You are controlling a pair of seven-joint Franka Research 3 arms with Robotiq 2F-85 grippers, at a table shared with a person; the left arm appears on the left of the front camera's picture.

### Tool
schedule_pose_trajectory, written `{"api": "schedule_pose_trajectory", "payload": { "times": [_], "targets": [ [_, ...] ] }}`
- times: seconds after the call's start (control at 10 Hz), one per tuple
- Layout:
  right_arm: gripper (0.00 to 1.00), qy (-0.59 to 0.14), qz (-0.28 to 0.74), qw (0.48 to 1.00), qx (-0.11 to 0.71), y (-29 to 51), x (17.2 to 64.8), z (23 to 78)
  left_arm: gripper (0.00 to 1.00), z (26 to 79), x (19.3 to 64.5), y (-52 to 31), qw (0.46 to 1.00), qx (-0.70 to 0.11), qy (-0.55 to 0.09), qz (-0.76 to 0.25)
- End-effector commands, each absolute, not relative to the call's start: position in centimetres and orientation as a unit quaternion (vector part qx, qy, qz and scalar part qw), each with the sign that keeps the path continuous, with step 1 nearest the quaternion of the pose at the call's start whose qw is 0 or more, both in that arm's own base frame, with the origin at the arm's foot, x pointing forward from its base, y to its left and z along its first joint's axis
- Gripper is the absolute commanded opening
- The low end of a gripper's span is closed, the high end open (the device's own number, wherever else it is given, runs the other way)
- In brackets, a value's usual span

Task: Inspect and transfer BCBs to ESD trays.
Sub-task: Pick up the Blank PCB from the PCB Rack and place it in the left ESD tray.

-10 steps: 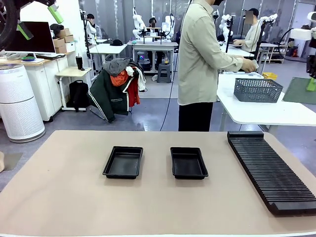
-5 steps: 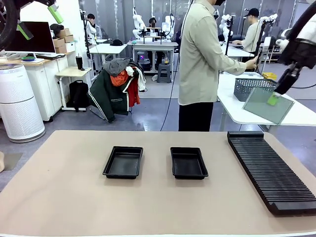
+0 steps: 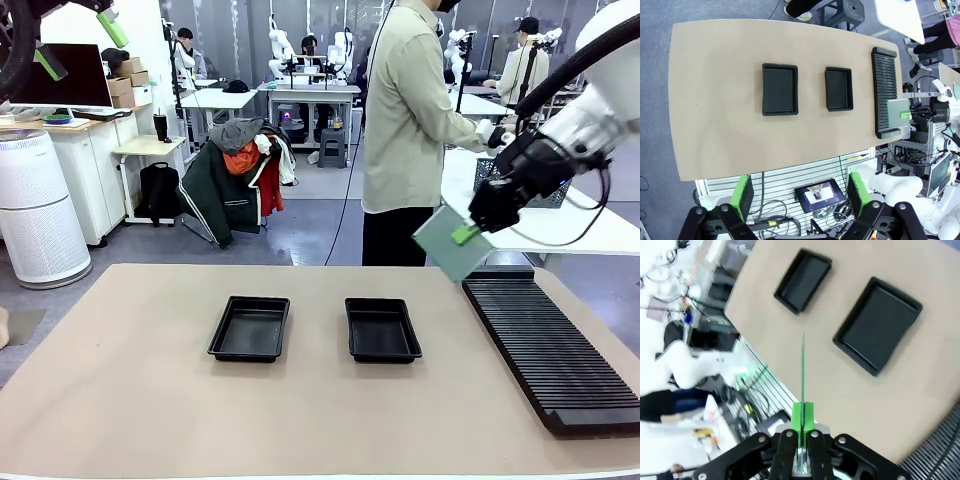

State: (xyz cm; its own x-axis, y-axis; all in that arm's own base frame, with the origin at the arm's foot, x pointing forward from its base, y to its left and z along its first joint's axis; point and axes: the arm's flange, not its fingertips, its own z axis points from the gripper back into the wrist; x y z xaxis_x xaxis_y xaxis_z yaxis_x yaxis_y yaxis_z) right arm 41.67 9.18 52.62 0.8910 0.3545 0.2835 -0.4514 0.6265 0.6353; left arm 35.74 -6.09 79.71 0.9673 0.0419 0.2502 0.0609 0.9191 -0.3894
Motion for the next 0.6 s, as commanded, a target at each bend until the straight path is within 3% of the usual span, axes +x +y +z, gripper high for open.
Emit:
{"api": "schedule_pose_trajectory", "payload": {
  "times": [0.0,0.5],
  "targets": [
    [0.02,-0.083,0.176,0.887,0.418,12.3,42.0,49.4,1.0,79.7,35.6,-6.1,0.97,-0.208,-0.129,-0.004],
    [0.02,-0.087,0.065,0.851,0.514,21.1,42.6,41.3,1.0,79.7,35.6,-6.1,0.97,-0.208,-0.129,-0.004]
  ]
}}
